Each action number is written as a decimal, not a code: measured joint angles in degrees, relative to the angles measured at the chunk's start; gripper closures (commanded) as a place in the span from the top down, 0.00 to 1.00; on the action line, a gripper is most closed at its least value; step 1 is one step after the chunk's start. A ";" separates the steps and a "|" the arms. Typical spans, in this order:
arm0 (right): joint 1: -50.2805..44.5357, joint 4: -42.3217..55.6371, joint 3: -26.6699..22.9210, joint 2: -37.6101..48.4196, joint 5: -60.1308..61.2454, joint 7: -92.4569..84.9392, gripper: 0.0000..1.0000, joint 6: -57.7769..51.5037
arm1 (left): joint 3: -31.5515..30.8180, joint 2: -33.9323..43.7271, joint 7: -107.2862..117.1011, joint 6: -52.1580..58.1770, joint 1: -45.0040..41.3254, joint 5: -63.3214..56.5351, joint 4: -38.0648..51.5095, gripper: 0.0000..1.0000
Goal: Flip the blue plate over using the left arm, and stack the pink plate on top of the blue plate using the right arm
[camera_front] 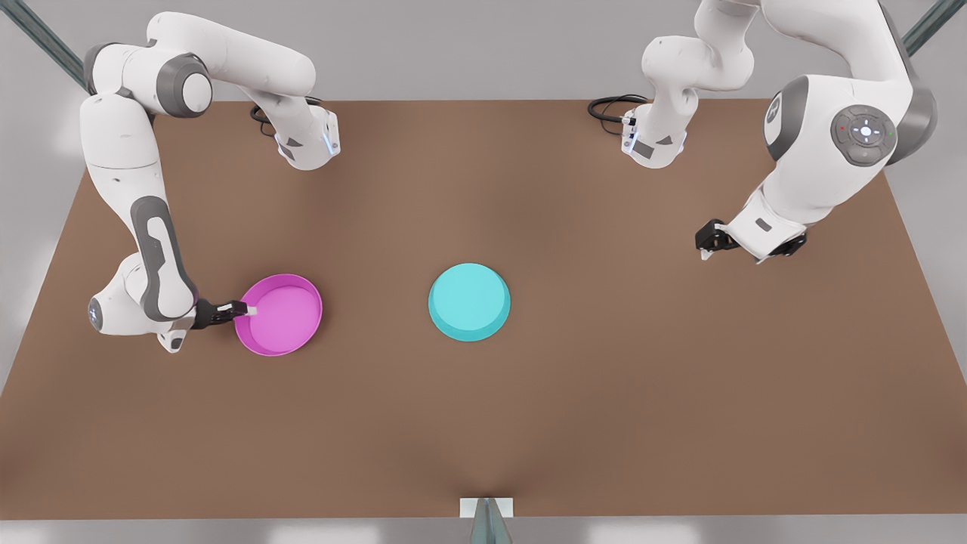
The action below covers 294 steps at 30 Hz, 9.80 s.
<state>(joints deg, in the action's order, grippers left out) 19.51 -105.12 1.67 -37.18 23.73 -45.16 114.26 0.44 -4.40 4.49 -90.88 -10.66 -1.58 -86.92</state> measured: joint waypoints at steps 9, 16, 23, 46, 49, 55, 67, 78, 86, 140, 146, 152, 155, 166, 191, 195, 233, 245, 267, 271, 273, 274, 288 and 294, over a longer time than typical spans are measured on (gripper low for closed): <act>0.00 0.00 0.00 0.00 -0.09 -0.01 0.39 0.00 | -0.09 0.00 0.08 0.00 -0.02 0.00 0.00 1.00; 0.00 0.09 0.00 -0.30 -0.08 -0.01 0.38 0.18 | -0.09 -0.03 0.08 -0.09 -0.01 0.01 0.00 1.00; 0.00 0.35 0.00 -0.44 -0.08 -0.01 0.35 -0.09 | -0.17 0.02 0.08 -0.01 0.07 0.01 0.05 1.00; 0.00 0.92 0.00 -0.34 -0.04 0.22 0.25 -1.47 | -0.26 0.44 0.34 -0.17 0.05 0.24 -0.45 1.00; 0.00 1.63 -0.01 -0.34 0.09 0.27 0.25 -2.54 | -0.26 0.51 0.35 -0.09 -0.03 0.26 -0.52 1.00; -0.35 2.11 -0.01 -0.01 0.37 0.84 0.25 -4.41 | -0.26 0.62 0.35 0.09 0.04 0.27 -0.53 1.00; -4.14 2.77 -0.02 0.71 2.74 2.92 0.25 -5.11 | -0.43 0.79 0.70 -0.17 0.08 0.36 -0.96 1.00; -6.59 2.82 -0.10 1.50 4.84 4.64 0.25 -5.10 | -0.53 0.97 0.88 0.26 0.03 1.13 -1.05 1.00; -6.77 3.17 -0.10 1.49 4.85 5.27 0.25 -5.17 | -0.61 0.88 1.13 0.13 0.07 1.34 -1.05 1.00; -11.33 3.08 -0.47 -0.84 -0.44 -2.64 0.99 0.40 | -0.79 -0.44 2.98 -2.29 -0.48 2.17 -2.81 1.00; -11.33 2.29 -0.44 -1.05 -0.44 -4.02 0.97 0.96 | -0.79 -0.44 2.98 -2.24 -0.49 2.13 -2.81 1.00; -11.33 1.85 -0.44 -0.79 -0.44 -4.59 0.91 0.17 | -0.79 -0.51 2.90 -2.27 -0.51 2.16 -2.81 1.00; -11.33 1.68 -0.45 -0.87 -0.26 -5.19 0.77 0.09 | -0.79 -0.53 2.90 -2.28 -0.50 2.18 -2.81 1.00; -11.34 1.67 -0.44 -0.79 -0.43 -6.17 0.66 0.00 | -0.74 -0.44 2.46 -2.20 -0.56 2.16 -2.72 1.00; -10.63 1.93 -0.52 -1.05 -0.45 -6.32 0.30 -0.37 | -0.79 -0.97 2.25 -2.19 -0.51 2.20 -2.46 1.00; -10.55 2.02 -0.49 -1.05 -0.44 -6.26 0.28 -0.41 | -0.79 -0.97 2.28 -2.20 -0.51 2.20 -2.46 1.00; -10.71 3.09 -0.63 -0.87 -0.08 -5.67 0.27 -4.07 | -0.79 -0.89 2.63 -1.67 -0.51 2.21 -2.11 1.00; -13.01 3.09 -0.28 0.13 1.65 -2.26 0.27 -4.08 | -0.79 -0.62 2.28 -1.49 -0.51 2.27 -2.02 1.00; -24.06 4.11 -0.71 1.76 8.89 8.90 0.27 -3.43 | -0.70 -0.35 2.19 -0.97 -0.48 2.38 -2.11 1.00; -25.63 4.36 -0.80 2.77 8.98 11.95 0.27 -3.71 | -0.71 -0.26 2.19 -0.79 -0.52 2.38 -2.11 1.00; -25.67 4.79 -0.74 2.99 9.00 13.04 0.27 -3.85 | -0.70 -0.26 2.19 -0.79 -0.51 2.38 -2.18 1.00; -26.08 5.09 -0.72 2.99 9.00 13.68 0.27 -3.78 | -0.70 -0.26 2.19 -0.79 -0.49 2.38 -2.12 1.00; -32.63 6.11 -1.23 2.47 12.54 19.50 0.27 -1.99 | -0.70 -0.26 2.19 -0.79 -0.50 2.38 -2.20 1.00; -36.47 6.33 -3.04 2.21 15.61 20.38 0.27 -1.08 | -0.70 -0.27 2.19 -0.79 -0.51 2.38 -2.13 1.00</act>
<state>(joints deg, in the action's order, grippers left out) -16.96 -98.79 -1.37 -34.97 39.34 -24.78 113.18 -0.26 -4.67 6.68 -91.67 -11.16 0.80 -89.05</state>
